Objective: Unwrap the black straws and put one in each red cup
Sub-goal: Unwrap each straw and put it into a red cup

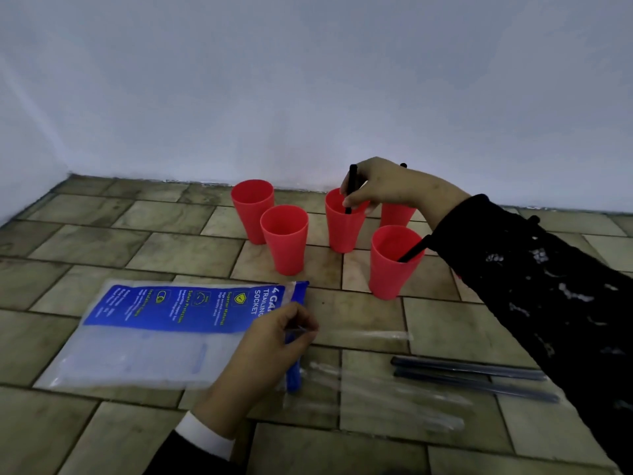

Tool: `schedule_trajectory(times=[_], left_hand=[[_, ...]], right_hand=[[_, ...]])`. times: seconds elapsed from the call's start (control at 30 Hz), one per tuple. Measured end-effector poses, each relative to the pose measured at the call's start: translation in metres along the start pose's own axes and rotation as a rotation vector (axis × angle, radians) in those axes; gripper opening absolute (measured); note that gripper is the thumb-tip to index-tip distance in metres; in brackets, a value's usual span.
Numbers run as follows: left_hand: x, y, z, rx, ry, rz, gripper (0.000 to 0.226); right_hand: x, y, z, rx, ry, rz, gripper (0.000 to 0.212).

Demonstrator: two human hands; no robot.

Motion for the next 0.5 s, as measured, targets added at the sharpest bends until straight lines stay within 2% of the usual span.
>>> schedule_trajectory(times=[0.1, 0.17, 0.27, 0.4, 0.43, 0.5], left_hand=[[0.001, 0.002, 0.000, -0.002, -0.039, -0.089, 0.021], [0.006, 0.004, 0.001, 0.037, -0.076, -0.096, 0.020], [0.011, 0.004, 0.005, 0.086, -0.121, -0.040, 0.012], [0.003, -0.005, 0.006, 0.071, -0.154, -0.132, 0.006], [0.002, -0.009, 0.005, 0.058, -0.181, -0.164, 0.004], [0.000, -0.020, 0.002, -0.003, -0.213, -0.265, 0.005]], right_hand=[[-0.004, 0.011, 0.016, -0.021, -0.023, 0.021, 0.041], [-0.008, 0.029, 0.036, 0.034, -0.034, 0.015, 0.045], [-0.011, 0.065, 0.085, 0.262, 0.016, -0.089, 0.035], [0.001, 0.084, 0.175, 0.625, 0.102, -0.407, 0.015], [0.011, 0.076, 0.192, 0.665, 0.086, -0.459, 0.014], [0.038, 0.044, 0.212, 0.638, 0.000, -0.499, 0.012]])
Point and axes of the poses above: each hand's wrist, its own z-axis away from the middle knuckle, its own y-axis out of the back of the hand, x = y × z, the point moved 6 cm from there along -z, towards the middle knuckle, and after that the axes turned 12 degrees about z, right-handed, at the moved point
